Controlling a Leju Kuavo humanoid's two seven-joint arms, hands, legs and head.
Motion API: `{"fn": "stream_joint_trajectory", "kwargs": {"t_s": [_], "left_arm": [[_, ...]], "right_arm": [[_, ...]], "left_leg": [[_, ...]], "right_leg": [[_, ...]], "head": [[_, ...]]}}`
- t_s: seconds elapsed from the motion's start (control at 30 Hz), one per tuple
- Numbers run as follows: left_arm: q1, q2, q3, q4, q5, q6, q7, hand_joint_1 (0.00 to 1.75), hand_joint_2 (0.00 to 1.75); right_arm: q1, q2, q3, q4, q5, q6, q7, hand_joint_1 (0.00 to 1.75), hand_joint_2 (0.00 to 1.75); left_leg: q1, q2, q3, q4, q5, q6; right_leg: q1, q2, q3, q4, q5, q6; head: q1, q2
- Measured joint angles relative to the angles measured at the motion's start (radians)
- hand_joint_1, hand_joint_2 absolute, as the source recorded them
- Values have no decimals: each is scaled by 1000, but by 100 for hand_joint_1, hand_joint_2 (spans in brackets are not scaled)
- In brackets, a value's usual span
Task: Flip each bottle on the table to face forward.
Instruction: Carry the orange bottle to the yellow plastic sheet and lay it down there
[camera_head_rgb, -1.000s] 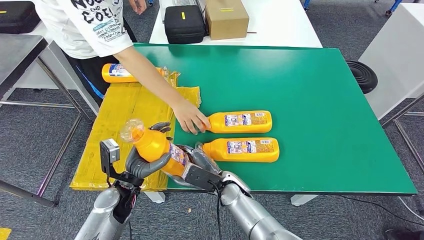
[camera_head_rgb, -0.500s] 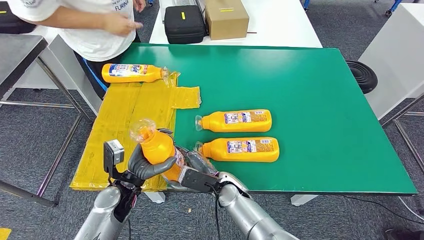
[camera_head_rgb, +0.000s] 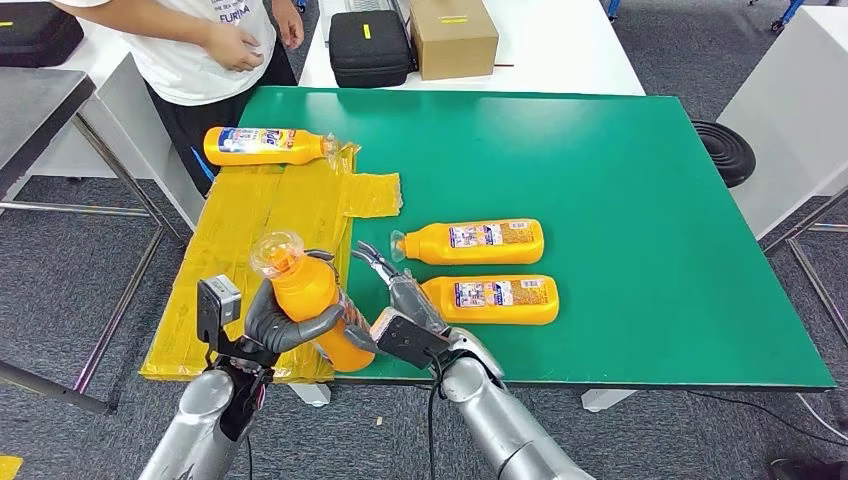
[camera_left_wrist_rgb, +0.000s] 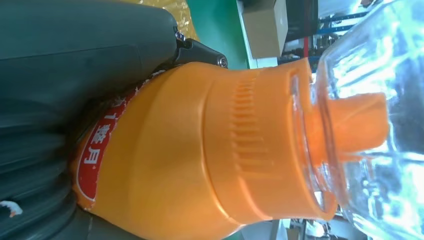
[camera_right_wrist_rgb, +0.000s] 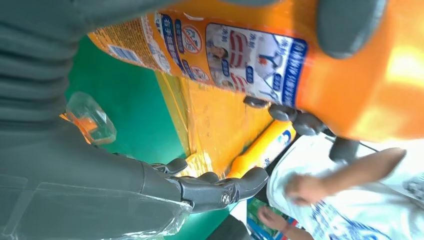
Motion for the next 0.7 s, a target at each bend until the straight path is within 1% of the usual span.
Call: {"fn": "stream_joint_trajectory", "kwargs": {"t_s": [0.1, 0.2, 0.27, 0.33, 0.43, 0.5, 0.6, 0.7], "left_arm": [[-6, 6, 8, -8, -60, 63, -2, 175, 175], [-22, 22, 30, -23, -175, 183, -4, 175, 175], [-43, 42, 53, -34, -283, 274, -1, 175, 175], [-75, 65, 82, -42, -376, 333, 7, 175, 175], [-126, 99, 120, -45, -483, 379, 28, 175, 175], [-170, 130, 130, -41, -599, 413, 60, 175, 175], [-254, 183, 141, -23, -723, 418, 102, 175, 175], [-314, 220, 151, -3, -755, 406, 114, 175, 175]], "right_arm": [[11, -4, -5, -32, -3, -6, -1, 0, 0], [33, -11, -16, -89, -5, -10, 0, 0, 0], [53, -19, -23, -137, -4, -10, 5, 0, 0], [75, -28, -27, -187, -4, -10, 9, 0, 0], [102, -40, -31, -244, -3, -10, 12, 0, 0], [123, -48, -39, -284, -5, -13, 14, 0, 0], [154, -57, -58, -343, -14, -14, 22, 0, 0], [173, -65, -74, -382, -21, -8, 26, 0, 131]], "left_leg": [[0, 0, 0, 0, 0, 0], [0, 0, 0, 0, 0, 0], [1, 0, 0, 0, 0, 0], [1, 0, 0, 0, 0, 0], [1, 0, 0, 0, 1, 0], [2, 0, 0, 0, 1, 0], [1, 0, -1, 0, 1, 0], [1, 0, -1, 0, 1, 0]], "right_leg": [[0, 0, 0, 0, 0, 0], [0, 0, 0, 0, 0, 0], [0, 0, 0, 0, 0, 0], [1, 0, 0, 0, 0, 0], [1, 0, 0, 0, 0, 0], [1, 0, -1, 1, 0, 0], [1, 0, -1, 1, 1, 0], [1, 0, -1, 1, 1, -1]], "head": [[0, 0], [0, 0], [0, 0], [0, 0], [0, 0], [0, 0], [0, 0], [0, 0]]}}
